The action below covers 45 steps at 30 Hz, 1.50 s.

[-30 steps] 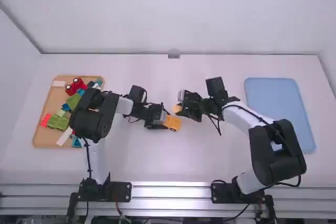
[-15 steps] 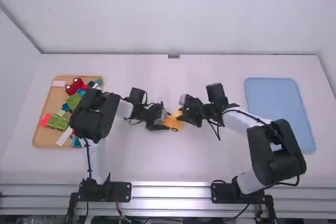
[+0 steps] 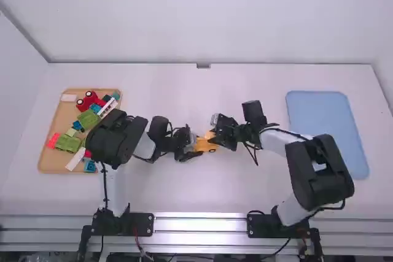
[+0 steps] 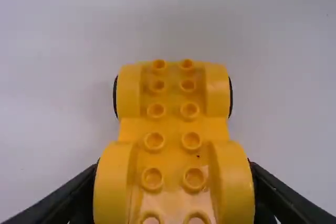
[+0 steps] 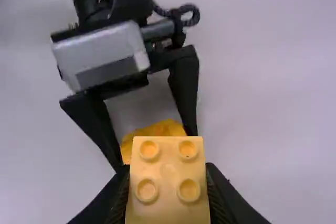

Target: Assemble lego blocks to make yellow taxi

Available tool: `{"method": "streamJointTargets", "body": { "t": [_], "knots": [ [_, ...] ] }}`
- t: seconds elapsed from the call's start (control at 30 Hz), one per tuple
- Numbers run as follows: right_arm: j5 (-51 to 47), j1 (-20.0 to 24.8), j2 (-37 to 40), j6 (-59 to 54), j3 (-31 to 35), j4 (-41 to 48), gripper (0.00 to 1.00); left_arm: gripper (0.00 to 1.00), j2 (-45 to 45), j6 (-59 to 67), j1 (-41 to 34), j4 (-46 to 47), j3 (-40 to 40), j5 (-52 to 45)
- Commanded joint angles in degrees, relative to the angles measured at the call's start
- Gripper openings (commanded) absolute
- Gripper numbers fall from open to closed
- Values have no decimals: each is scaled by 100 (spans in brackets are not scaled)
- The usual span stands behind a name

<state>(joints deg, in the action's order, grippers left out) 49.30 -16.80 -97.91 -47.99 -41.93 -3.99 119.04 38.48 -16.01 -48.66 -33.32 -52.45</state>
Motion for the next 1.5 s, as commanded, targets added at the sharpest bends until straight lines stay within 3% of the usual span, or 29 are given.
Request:
{"method": "streamJointTargets", "body": {
  "t": [0.0, 0.6, 0.9, 1.47],
  "knots": [
    [74, 31, -278, -197, 44, -101, 9, 69, 85, -310, 17, 160, 26, 70],
    [122, 140, -876, -951, 44, -212, 4, 63, 85, 1537, 22, 3759, -1390, -210],
    [468, 286, -1012, -1211, 46, -157, 4, 64, 85, 1486, 15, 3532, -1268, 66],
    [302, 61, -1012, -1338, 46, -11, 0, 64, 85, 1384, -22, 3375, -1115, 332]
  ]
}}
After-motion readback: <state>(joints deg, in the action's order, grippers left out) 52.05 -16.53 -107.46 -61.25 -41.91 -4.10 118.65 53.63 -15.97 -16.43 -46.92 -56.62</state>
